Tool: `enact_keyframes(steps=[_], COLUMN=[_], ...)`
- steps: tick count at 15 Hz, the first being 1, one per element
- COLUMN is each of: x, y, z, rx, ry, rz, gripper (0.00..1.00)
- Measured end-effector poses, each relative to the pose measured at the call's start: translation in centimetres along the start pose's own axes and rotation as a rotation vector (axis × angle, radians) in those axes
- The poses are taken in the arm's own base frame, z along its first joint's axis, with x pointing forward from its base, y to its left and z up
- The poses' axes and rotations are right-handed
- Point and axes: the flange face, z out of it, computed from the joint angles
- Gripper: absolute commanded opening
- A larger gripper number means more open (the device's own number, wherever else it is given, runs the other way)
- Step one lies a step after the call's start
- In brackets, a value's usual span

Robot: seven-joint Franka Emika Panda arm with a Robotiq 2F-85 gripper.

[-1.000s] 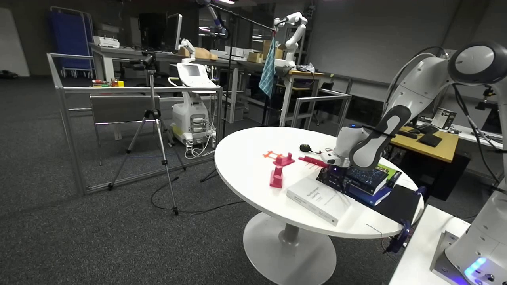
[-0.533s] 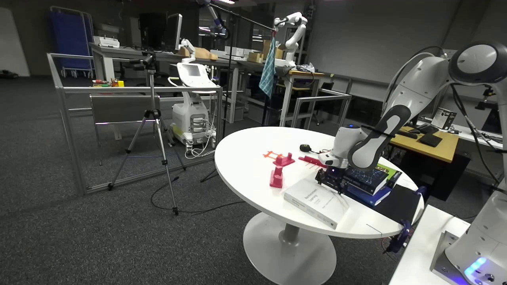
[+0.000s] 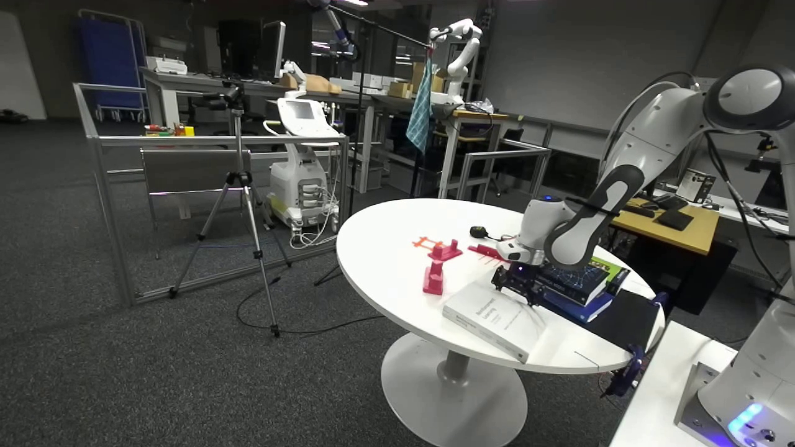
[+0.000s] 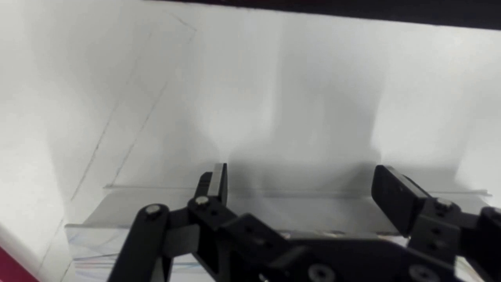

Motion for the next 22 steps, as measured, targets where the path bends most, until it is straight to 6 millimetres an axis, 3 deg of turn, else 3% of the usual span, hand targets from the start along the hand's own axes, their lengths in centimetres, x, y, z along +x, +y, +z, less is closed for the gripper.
enact_keyframes(steps=[9,22], x=[4.5,7.5], y=[0.4,0.7], z=[-0.2,-0.2], rx=[-0.003,0.031], ry=[0.004,-0.006], rz=[-0.070,-0.046], gripper=[1.00,1.00])
